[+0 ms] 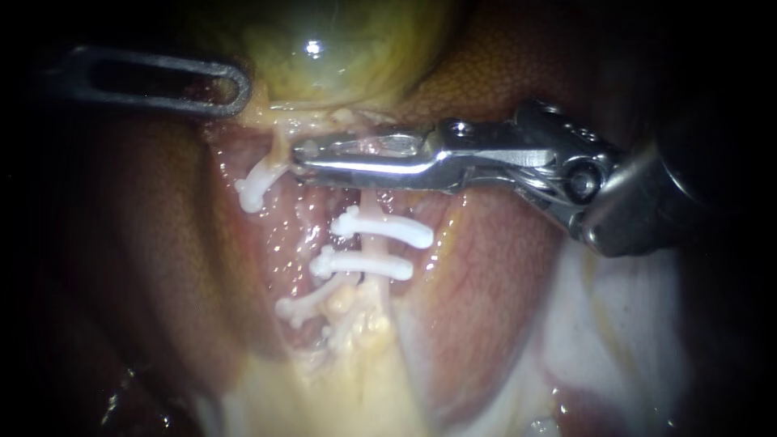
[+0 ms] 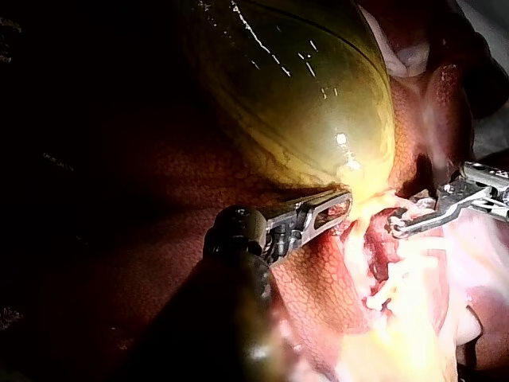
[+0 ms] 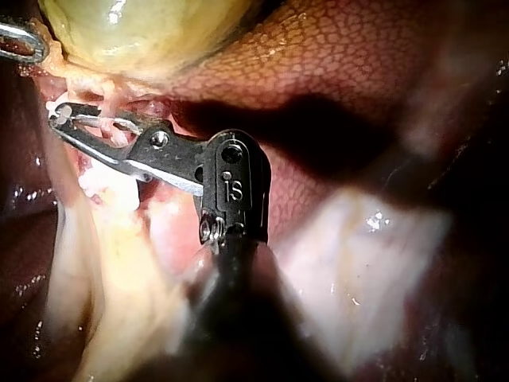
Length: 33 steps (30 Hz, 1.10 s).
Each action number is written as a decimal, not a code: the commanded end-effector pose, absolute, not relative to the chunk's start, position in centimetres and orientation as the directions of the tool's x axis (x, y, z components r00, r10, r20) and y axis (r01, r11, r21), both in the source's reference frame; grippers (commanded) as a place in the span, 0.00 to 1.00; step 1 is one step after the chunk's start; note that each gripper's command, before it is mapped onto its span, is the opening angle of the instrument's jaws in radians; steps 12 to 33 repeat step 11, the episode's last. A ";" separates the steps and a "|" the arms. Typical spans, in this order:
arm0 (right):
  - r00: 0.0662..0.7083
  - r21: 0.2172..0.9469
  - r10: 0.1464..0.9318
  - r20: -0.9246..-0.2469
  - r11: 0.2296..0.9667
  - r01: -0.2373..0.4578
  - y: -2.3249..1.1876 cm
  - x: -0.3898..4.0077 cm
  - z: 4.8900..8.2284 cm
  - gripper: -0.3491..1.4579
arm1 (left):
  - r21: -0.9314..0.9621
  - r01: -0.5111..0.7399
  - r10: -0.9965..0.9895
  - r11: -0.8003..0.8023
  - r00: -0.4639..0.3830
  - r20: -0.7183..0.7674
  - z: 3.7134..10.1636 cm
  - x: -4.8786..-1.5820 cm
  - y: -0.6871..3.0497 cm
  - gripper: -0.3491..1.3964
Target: Clipping third clip right tube
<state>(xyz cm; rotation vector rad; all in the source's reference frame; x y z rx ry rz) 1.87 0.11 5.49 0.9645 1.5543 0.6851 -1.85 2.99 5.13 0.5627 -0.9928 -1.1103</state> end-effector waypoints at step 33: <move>-0.039 0.841 0.864 -0.502 0.498 0.212 0.11 1.86 5.51 0.00 | 0.797 0.472 -0.922 0.376 0.106 0.372 5.13 -1.85 2.99 0.00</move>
